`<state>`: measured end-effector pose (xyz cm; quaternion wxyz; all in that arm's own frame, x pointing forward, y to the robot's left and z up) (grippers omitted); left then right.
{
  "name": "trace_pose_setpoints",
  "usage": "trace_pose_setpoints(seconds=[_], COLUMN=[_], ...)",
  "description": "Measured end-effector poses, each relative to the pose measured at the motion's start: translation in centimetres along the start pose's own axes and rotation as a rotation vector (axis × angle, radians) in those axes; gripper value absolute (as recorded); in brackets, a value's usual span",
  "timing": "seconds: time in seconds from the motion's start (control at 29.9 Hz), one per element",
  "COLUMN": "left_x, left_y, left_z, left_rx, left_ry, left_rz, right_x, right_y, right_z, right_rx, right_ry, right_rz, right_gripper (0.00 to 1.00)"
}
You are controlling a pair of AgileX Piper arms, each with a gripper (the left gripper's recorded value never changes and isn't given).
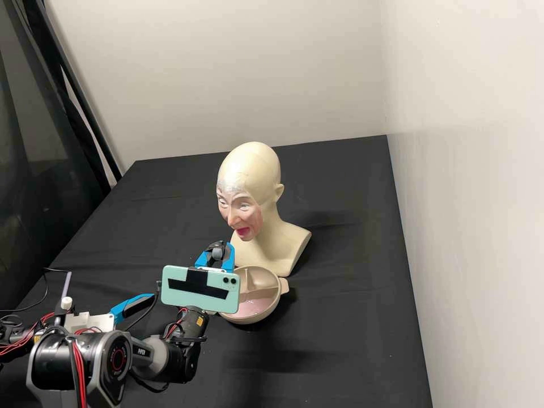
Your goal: Feed the grandma with a spoon
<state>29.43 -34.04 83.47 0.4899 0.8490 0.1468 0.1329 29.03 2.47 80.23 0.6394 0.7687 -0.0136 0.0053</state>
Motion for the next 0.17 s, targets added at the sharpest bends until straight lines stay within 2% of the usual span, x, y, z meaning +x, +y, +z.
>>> trace_pose_setpoints(seconds=[0.1, 0.17], left_x=[-0.44, -0.78], left_y=[0.10, 0.32], left_z=[0.12, 0.03], left_rx=[-0.006, -0.072], left_ry=[-0.007, -0.017], left_rz=[0.049, 0.095], right_x=[0.00, 0.00], right_y=[0.00, 0.00], right_z=[0.00, 0.00], right_rx=[0.000, 0.000], right_ry=[0.000, 0.000], right_rz=[0.000, 0.000], right_gripper=[0.00, 0.00])
